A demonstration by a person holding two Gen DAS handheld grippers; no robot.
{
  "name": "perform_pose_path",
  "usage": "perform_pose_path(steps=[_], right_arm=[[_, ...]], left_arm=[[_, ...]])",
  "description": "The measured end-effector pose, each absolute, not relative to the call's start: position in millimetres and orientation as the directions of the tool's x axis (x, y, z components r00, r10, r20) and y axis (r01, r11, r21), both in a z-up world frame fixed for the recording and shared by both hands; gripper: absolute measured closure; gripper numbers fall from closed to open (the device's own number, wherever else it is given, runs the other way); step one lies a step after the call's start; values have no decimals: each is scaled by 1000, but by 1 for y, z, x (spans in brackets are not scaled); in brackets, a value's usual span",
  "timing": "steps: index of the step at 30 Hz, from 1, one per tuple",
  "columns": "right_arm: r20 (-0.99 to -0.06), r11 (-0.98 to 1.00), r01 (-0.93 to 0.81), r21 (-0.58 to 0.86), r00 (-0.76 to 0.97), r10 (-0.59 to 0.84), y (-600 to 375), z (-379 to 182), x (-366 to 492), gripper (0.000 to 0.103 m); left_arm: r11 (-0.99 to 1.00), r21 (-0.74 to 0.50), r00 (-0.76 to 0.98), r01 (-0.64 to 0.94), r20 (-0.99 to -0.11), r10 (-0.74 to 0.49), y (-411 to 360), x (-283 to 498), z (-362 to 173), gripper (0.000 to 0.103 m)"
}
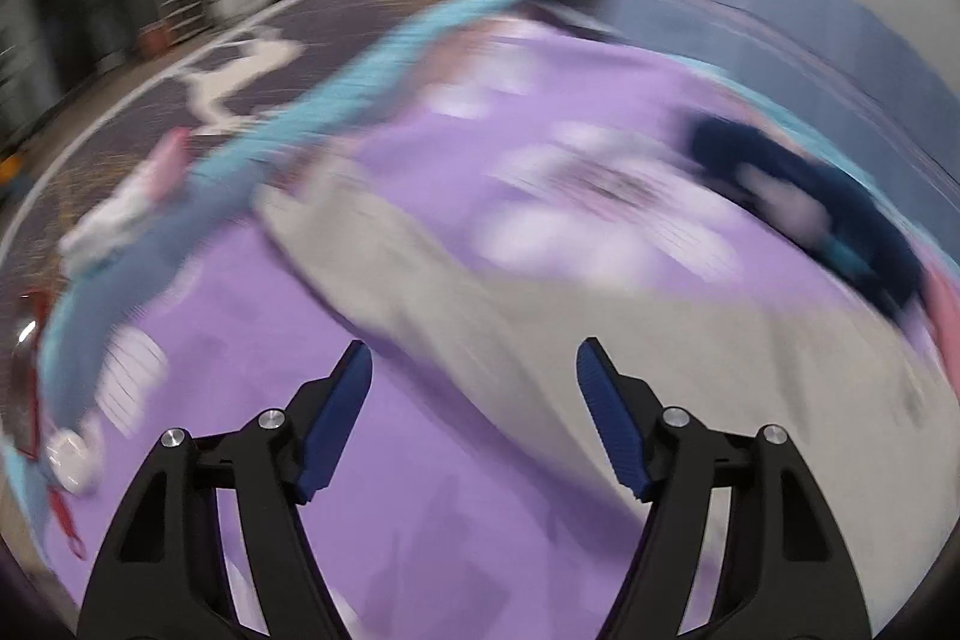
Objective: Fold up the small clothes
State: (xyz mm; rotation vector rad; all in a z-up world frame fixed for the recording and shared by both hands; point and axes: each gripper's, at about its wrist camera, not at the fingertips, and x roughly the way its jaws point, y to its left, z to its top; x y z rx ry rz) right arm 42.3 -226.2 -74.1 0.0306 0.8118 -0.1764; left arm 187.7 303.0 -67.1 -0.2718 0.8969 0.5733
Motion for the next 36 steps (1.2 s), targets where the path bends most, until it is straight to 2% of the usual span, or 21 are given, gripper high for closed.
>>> perform_pose_path(steps=[4,7,10,11,13,15,18,20,23,27,29,30,31,36], right_arm=[[-729,981,182,-65,662,-171,-226,-76,46,2],[-735,979,191,-77,653,-186,-225,-77,51,2],[-737,977,192,-87,648,-194,-223,-78,53,2],[-738,977,192,-90,646,-195,-223,-79,55,2],[-742,978,189,-91,642,-193,-223,-81,57,2],[-749,979,183,-90,635,-187,-222,-85,60,2],[-758,981,173,-83,628,-175,-221,-91,65,2],[-767,984,163,-69,623,-157,-218,-94,70,2],[-772,990,135,-34,626,-112,-210,-94,73,2],[-755,995,101,-16,651,-78,-200,-87,72,2],[-753,996,91,-20,653,-75,-201,-85,70,2],[-754,995,92,-23,652,-78,-202,-85,69,2],[-755,995,99,-25,650,-84,-205,-85,69,2],[-767,992,107,62,641,-21,-223,-84,71,2]], left_arm=[[742,81,337,-666,-854,396,358,242,-92,31],[713,131,225,-688,-897,382,375,273,-120,31],[694,227,125,-683,-900,417,379,289,-143,32],[687,243,110,-685,-897,428,380,290,-147,38],[699,186,133,-690,-917,376,383,287,-154,87],[711,119,195,-694,-918,344,380,280,-148,100],[787,-24,385,-616,-881,274,353,269,-113,100],[857,-88,508,-508,-834,216,320,262,-83,101],[954,-206,693,-219,-721,4,241,245,-26,100],[962,-244,732,120,-633,-252,140,218,9,98],[943,-227,704,245,-627,-334,95,203,6,86],[941,-211,695,266,-634,-339,80,197,2,61],[943,-180,692,279,-644,-327,65,189,-6,42],[955,1,686,297,-696,-213,39,161,-47,40]])
